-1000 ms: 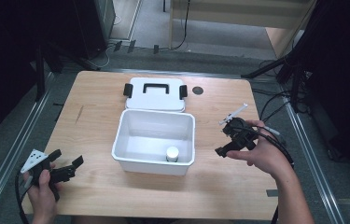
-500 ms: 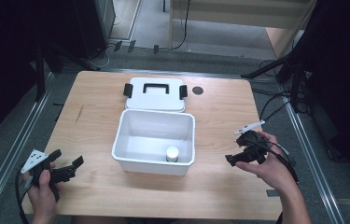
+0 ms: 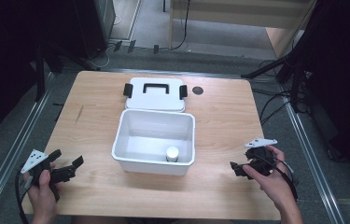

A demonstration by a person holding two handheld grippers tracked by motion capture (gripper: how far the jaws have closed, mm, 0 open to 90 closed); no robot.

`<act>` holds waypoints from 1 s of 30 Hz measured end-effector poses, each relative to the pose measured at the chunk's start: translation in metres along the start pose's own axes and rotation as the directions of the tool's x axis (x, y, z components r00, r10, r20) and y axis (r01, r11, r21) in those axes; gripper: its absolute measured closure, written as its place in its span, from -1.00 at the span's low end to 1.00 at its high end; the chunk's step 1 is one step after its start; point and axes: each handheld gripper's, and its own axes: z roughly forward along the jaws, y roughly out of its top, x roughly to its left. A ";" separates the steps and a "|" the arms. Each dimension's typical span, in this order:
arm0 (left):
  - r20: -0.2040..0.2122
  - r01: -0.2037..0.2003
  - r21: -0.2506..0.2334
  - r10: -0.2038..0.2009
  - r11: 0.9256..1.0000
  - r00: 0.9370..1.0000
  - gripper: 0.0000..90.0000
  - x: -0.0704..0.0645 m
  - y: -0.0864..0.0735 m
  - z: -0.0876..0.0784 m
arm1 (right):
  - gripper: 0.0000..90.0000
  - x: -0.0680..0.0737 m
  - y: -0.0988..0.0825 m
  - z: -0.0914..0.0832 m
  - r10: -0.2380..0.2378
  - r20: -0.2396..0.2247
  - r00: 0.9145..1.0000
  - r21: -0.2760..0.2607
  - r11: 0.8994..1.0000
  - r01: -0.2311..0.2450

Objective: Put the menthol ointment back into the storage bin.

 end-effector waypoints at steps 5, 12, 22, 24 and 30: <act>-0.001 -0.002 0.003 0.002 1.000 1.000 -1.00 0.000 0.000 0.000 | -0.85 -0.003 -0.015 0.006 0.036 -0.001 0.999 -0.043 0.998 -0.036; -0.003 -0.003 0.003 0.003 1.000 1.000 -1.00 0.000 0.000 0.000 | -0.87 -0.012 -0.041 0.014 0.118 -0.009 0.993 -0.147 0.982 -0.118; -0.004 -0.003 0.003 0.003 1.000 1.000 -1.00 0.000 0.000 0.000 | -0.87 -0.025 -0.067 0.017 0.204 -0.038 0.978 -0.252 0.945 -0.207; -0.004 -0.003 0.003 0.003 1.000 1.000 -1.00 0.000 0.000 0.000 | -0.87 -0.028 -0.072 0.017 0.216 -0.051 0.975 -0.269 0.937 -0.221; -0.005 -0.003 0.002 0.003 1.000 1.000 -1.00 -0.001 0.000 0.000 | -0.87 -0.034 -0.083 0.016 0.254 -0.052 0.966 -0.303 0.917 -0.258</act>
